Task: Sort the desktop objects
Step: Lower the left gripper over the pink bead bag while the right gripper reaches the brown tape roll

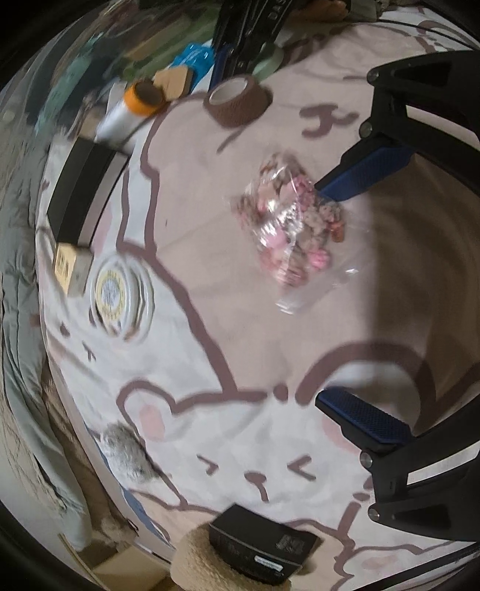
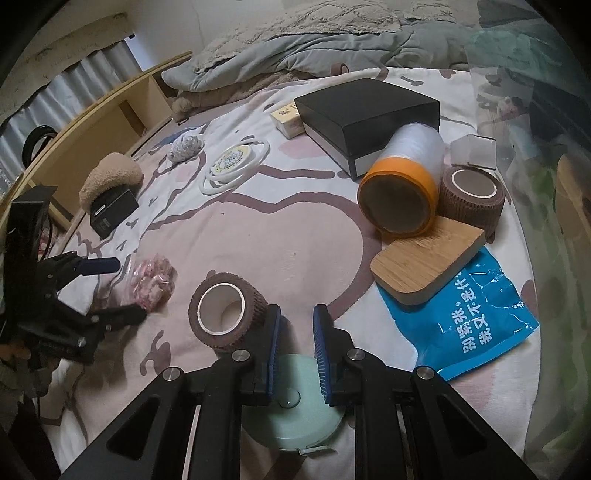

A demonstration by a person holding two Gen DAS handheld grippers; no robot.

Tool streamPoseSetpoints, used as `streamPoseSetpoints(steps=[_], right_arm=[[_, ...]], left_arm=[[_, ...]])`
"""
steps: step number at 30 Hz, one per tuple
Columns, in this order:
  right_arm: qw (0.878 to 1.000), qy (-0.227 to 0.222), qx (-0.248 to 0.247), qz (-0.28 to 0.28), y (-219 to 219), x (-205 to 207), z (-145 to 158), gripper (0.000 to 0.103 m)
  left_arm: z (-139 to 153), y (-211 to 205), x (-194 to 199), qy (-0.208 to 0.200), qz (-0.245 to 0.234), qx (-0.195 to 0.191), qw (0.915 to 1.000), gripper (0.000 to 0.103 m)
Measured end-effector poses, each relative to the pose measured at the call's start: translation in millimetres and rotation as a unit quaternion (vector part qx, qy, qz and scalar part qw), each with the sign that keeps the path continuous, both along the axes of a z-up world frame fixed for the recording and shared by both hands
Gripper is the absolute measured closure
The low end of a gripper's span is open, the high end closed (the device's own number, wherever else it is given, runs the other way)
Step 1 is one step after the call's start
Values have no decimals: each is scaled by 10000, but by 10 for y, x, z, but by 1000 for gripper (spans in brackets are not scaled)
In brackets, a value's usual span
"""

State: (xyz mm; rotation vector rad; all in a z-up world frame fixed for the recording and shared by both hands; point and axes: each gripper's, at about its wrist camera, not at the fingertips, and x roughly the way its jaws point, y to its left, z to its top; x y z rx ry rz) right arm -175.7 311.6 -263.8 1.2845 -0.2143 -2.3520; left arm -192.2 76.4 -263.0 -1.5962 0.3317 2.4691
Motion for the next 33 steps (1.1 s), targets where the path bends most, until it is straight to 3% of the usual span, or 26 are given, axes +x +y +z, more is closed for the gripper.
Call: streamPoseSetpoints(steps=[5,10,17,23,28,33], right_arm=[[10000,63,-36,-15,5,18,-4,85],[9999,107,-69,-20,11,28,-1,85],[9997,133,-194,-73,69,55,34,85],[9986,526,-71,-66,41,166,229,85],[9981,607,-73,-118,69,176,269,85],[9978,615,-221,-56,88,173,274,85]], left_arm=[[-28,-164,-82,-17,370,-191,9991,0],[26,-262,-100,10,493,-75,9988,2],[344,-282,-90,283,690,910,9931,1],[313,-20,-137,94,694,1332,9886,1],[161,236,-154,-46,375,1179,9923,1],[-5,290,-200,-145,349,878,9954,1]])
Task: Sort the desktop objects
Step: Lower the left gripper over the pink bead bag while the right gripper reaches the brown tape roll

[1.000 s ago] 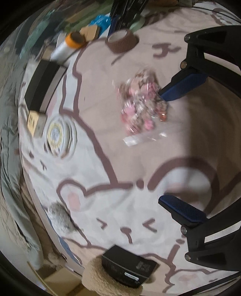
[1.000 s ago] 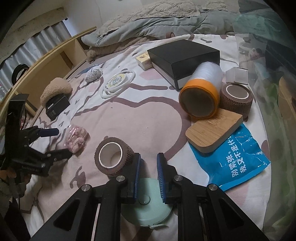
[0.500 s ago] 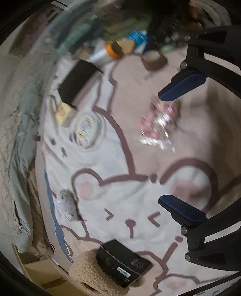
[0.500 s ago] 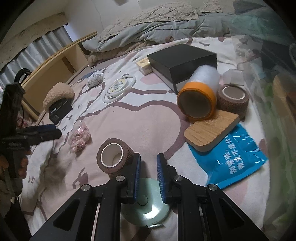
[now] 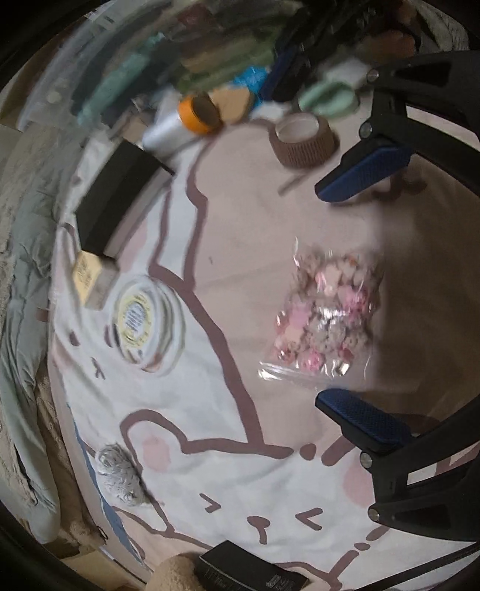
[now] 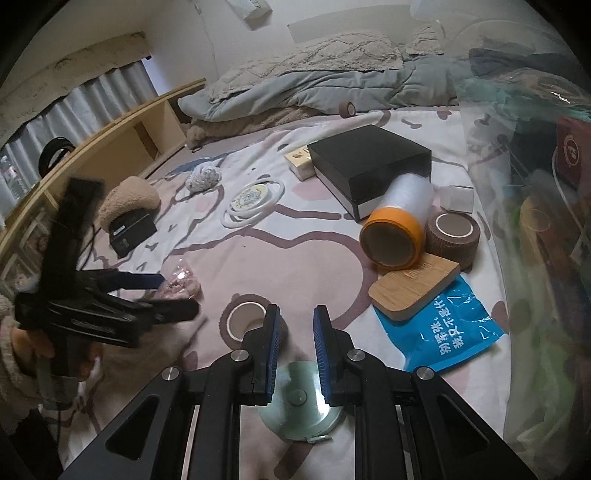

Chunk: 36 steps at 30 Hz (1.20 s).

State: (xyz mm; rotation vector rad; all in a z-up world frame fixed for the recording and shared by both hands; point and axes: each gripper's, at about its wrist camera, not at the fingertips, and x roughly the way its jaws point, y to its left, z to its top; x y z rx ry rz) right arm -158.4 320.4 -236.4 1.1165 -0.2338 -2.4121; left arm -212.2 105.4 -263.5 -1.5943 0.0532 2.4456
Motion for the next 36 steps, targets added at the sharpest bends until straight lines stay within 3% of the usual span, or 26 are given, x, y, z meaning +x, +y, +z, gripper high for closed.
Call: streamPoseSetpoints(steps=[4,10,11,12,14,18,27,36], right_arm=[[10000,3,10,54,-23,2,0,85],[9999,37,-92,46,39,18,22,84],[9999,42,-120,27,62,21,23,77],[9999,53,-137,-16,86,23,28,52],[9998,159,-135,-77,109,42,39,21],[9993,229,-268,136,72,64,11,21],[9984,-71,-486,280,73,14,-88,21],[9975,-7,-97,699,-169,94,-103,22]], left_arm=[[-91,19,14,77,-186,-260,9995,0],[-120,1,12,86,-174,-194,9996,0],[-127,-8,17,103,-160,-162,9997,0],[-131,-18,23,129,-149,-130,9997,0],[-133,-31,34,174,-139,-88,9997,0],[-134,-42,39,215,-120,-63,9997,0],[-114,-17,30,210,-176,-118,9996,0],[-74,-74,-109,371,-480,-292,9977,0]])
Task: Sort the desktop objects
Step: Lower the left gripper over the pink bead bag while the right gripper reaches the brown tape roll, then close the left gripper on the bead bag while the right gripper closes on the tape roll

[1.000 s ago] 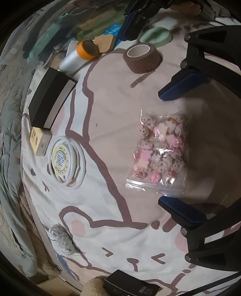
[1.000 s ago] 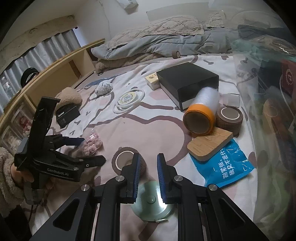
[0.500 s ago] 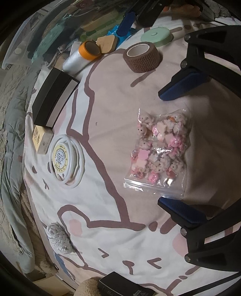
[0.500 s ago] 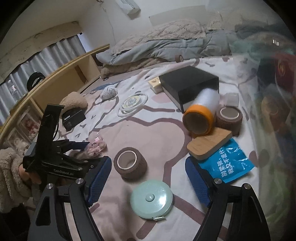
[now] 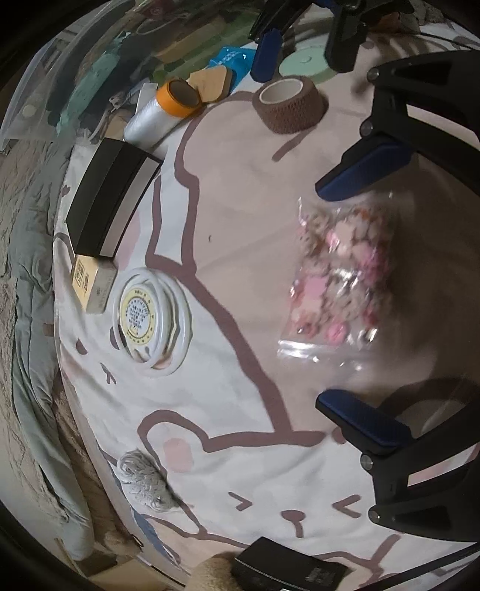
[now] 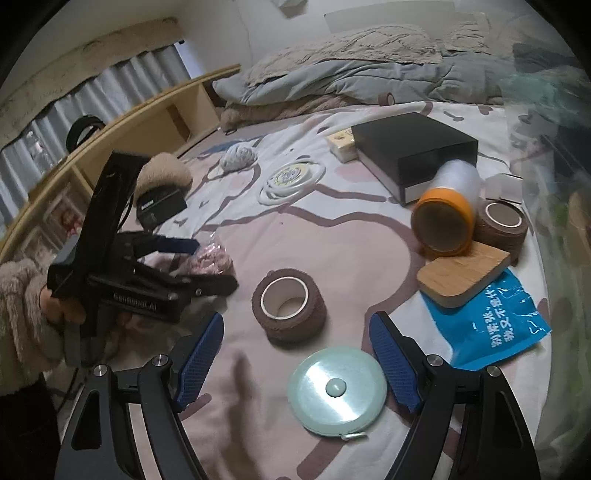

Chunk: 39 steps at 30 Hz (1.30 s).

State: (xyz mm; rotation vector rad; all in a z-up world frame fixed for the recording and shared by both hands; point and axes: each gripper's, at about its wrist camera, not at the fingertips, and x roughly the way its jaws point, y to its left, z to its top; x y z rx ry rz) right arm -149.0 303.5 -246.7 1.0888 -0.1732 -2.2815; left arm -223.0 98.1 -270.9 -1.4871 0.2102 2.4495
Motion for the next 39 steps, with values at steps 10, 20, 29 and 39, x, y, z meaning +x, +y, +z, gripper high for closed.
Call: streamPoseSetpoints(steps=[10,20,29,39], right_arm=[[9998,-153,57,-96,-9,-43,-60,42],[9998,-141,105,-30,-96,-59,-73,43],[9996,-69,265,-90,-152,-67,-90,52],[9992,123,381,-57,-199,-22,-76,60]], left_arm=[[-23,-19,9,9,-68,66,10000,0],[49,30,95,98,-383,56,9992,26],[60,29,171,128,-497,-82,9986,37],[50,-87,247,-442,-390,-185,9981,15]])
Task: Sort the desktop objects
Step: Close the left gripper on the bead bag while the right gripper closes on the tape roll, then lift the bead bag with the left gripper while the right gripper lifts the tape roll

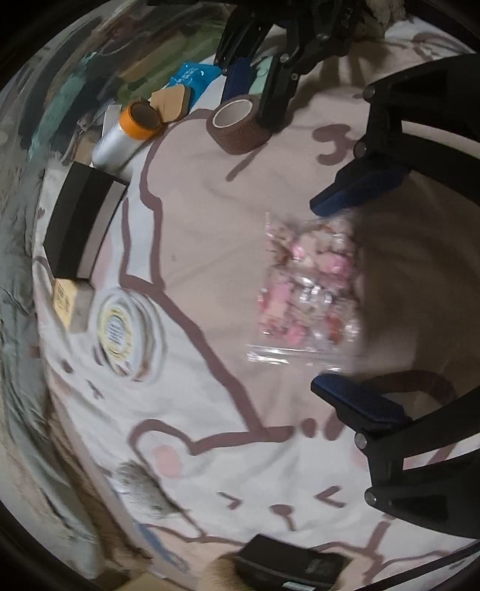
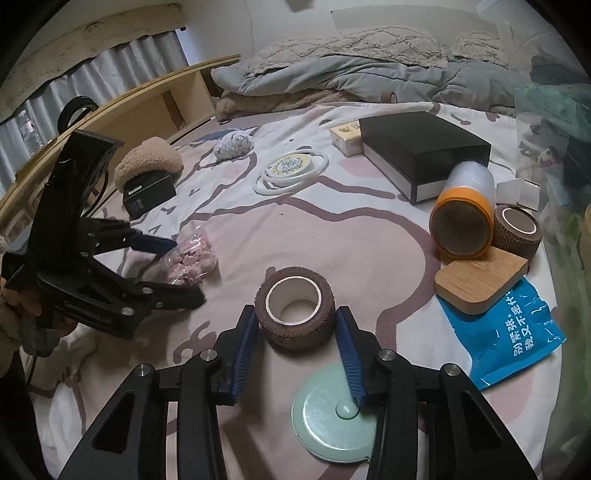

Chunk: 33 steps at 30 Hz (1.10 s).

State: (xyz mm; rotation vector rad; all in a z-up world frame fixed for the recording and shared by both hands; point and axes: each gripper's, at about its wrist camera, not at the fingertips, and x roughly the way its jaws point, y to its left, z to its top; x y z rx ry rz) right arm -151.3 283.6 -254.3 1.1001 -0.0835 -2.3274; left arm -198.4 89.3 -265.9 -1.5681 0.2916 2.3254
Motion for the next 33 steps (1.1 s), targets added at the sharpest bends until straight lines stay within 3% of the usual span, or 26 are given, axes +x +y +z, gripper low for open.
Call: streamPoseSetpoints(steps=[3,5,13,20,24,33], right_arm=[[10000,-2,-1,0,0,0,1,60],[10000,-2,-1,1,-1,4,2,60],[10000,-19,-43,4,-2,9,-1,60],[9996,-126,-241,-17,39,-5,4,60],[9995,-133,-281,-94,62,1,23,60],[9996,178,-227,-29,28,25,265,60]], left_arm=[[23,-16,22,13,-10,-60,10000,17],[26,0,21,17,-17,-34,10000,22],[3,-24,-111,-148,345,283,9989,24],[79,-6,-67,-47,122,145,9998,53],[117,-40,-65,-38,143,181,9997,63],[278,-24,-57,47,278,375,9989,72]])
